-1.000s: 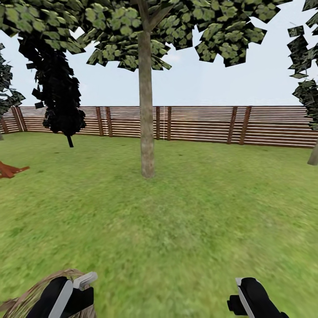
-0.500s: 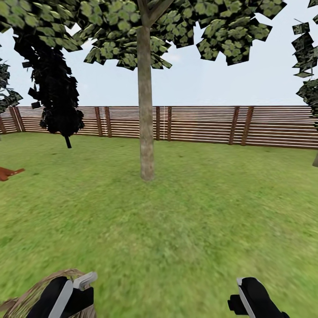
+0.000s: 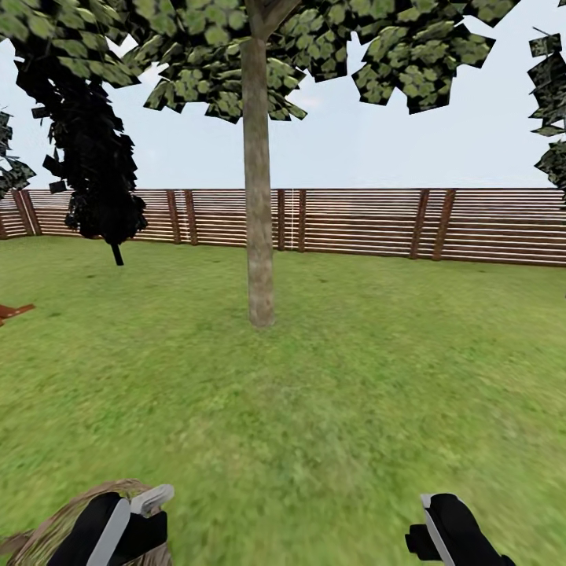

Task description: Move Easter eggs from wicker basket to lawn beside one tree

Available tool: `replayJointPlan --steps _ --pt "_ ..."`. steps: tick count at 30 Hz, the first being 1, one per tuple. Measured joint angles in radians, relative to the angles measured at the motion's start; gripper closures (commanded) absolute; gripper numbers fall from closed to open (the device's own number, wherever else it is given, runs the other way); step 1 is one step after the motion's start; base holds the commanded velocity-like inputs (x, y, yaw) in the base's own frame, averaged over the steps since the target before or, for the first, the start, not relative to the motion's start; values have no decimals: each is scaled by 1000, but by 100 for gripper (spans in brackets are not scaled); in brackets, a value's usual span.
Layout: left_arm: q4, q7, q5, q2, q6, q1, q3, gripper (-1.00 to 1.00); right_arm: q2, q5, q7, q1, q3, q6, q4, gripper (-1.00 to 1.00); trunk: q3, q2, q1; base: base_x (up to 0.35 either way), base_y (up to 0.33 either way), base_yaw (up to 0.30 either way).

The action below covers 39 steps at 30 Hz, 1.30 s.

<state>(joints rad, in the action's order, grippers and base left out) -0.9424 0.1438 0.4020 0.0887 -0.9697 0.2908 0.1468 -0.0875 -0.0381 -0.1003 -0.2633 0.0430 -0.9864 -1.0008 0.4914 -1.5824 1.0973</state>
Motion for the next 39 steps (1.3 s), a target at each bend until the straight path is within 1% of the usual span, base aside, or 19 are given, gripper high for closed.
replayJointPlan --steps 4,7,10,14,18,22,26,39 --pt "0 0 2 -1 0 0 0 100 0 0 0 0 0 0 0 -100 0 0 0 341 0 -26" --pt "0 0 -4 -1 0 0 0 100 0 0 0 0 0 1 -1 -100 0 0 0 341 0 -141" --pt "0 0 11 -1 1 0 0 100 0 0 0 0 0 0 0 -100 0 0 0 341 0 -15" --pt "0 0 -5 -1 0 0 0 100 0 0 0 0 0 0 0 -100 0 0 0 341 0 -1" --pt "0 0 6 -1 1 0 0 100 0 0 0 0 0 0 0 -100 0 0 0 342 0 0" --pt "0 0 -1 -1 0 0 0 100 0 0 0 0 0 0 0 -100 0 0 0 341 0 0" --pt "0 0 4 -1 0 0 -1 100 0 0 0 0 0 0 0 -100 0 0 0 341 0 0" --pt "0 0 0 -1 0 0 0 100 0 0 0 0 0 0 0 -100 0 0 0 341 0 0"
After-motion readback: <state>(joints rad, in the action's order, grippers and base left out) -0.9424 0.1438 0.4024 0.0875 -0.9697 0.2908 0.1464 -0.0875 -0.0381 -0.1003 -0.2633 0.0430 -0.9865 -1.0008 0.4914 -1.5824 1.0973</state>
